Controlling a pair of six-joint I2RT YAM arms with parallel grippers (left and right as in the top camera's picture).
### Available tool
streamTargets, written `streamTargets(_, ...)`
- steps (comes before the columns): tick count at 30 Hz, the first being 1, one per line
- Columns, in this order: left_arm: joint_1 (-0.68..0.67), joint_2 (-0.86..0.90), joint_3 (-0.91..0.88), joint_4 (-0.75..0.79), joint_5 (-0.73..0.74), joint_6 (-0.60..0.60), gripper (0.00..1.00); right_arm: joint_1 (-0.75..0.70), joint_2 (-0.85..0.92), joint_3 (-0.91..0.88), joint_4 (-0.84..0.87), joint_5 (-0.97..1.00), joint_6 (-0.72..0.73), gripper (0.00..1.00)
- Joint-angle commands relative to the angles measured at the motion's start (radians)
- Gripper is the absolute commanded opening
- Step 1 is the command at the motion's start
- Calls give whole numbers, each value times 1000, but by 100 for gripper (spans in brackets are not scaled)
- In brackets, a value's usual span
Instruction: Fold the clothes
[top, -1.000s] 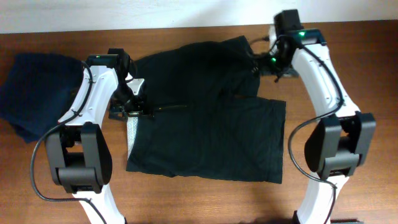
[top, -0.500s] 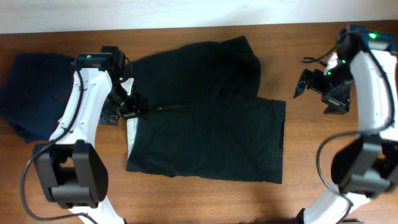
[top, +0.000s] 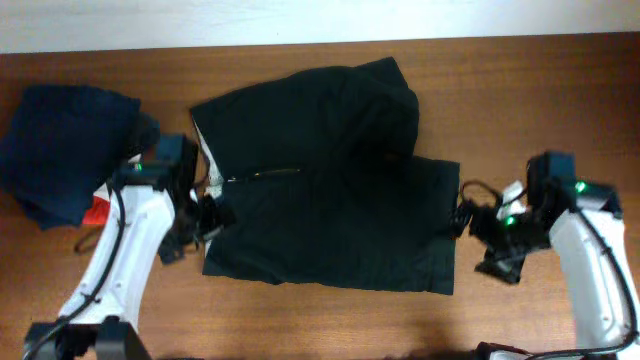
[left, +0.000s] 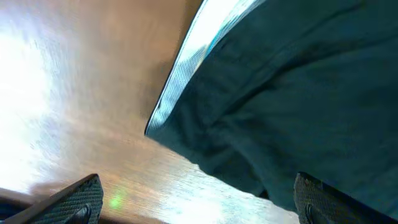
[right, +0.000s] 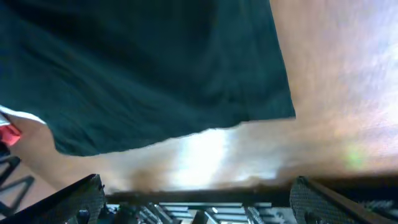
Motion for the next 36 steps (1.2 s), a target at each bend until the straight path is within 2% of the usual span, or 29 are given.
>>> streamTargets(1,2,-68,-145,72,27,-126,97,-3,-21,-135,84,-80,65,99)
streamTargets(5,2,-72,-258,160,27,-174,96,-3,-21,-246,163,-115,91,99)
streamTargets(6,2,-72,-282,192,27,-174,91,-3,-21,-262,169,-120,91,99)
streamTargets(9,2,-72,-342,279,38,-206,64,-3,-21,-279,172,-119,91,99)
streamTargets(10,2,-72,-356,304,36,-207,59,-3,-21,-279,178,-112,98,99)
streamTargets(17,2,-72,-486,500,34,-230,58,-3,-21,-279,213,-108,124,99)
streamTargets(24,2,-72,-500,516,12,-229,58,-3,-21,-279,219,-108,130,99)
streamTargets(26,2,-72,-500,518,-22,-229,41,-3,-20,-279,223,-86,176,99)
streamTargets(28,2,-72,-500,517,-52,-229,0,-3,-20,-282,240,-54,222,99)
streamTargets(32,2,-72,-499,516,-51,-222,0,-3,-20,-287,257,-53,231,99)
streamTargets(36,2,-75,-465,484,-50,-132,0,-3,-20,-316,274,-51,256,98)
